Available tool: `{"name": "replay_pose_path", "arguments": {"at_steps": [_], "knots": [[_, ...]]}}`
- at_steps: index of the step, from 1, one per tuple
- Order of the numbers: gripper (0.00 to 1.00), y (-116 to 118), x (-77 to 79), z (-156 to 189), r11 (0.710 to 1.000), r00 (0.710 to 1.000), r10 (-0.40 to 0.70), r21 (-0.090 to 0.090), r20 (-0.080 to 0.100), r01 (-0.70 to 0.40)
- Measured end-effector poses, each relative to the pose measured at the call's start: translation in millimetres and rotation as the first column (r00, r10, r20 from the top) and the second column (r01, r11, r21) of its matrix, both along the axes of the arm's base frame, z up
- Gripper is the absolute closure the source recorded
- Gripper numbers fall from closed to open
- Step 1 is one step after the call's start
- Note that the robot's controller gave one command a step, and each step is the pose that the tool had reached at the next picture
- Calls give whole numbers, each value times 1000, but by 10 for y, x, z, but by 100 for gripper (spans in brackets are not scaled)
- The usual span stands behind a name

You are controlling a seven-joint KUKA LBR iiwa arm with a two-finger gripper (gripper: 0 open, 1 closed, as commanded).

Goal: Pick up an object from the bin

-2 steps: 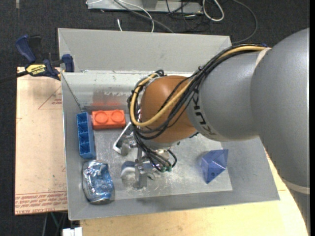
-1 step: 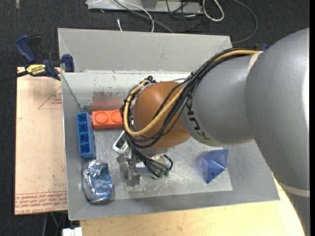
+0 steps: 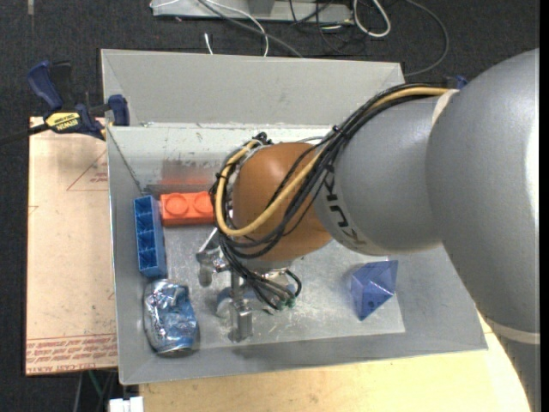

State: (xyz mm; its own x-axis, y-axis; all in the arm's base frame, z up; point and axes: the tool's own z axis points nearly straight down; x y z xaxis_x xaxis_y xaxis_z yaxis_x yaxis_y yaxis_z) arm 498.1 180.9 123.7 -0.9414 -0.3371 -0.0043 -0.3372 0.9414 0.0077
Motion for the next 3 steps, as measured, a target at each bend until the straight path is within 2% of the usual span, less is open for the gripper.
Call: {"name": "replay_pose_path", "arguments": {"at_steps": [1,2,3], "knots": [[0,0,0,0,1000,1000,0,0,0,0],[0,-361,35,-546,994,994,105,0,3,-105],[0,-73,-165,423,1000,1000,26,6,12,-26]]}}
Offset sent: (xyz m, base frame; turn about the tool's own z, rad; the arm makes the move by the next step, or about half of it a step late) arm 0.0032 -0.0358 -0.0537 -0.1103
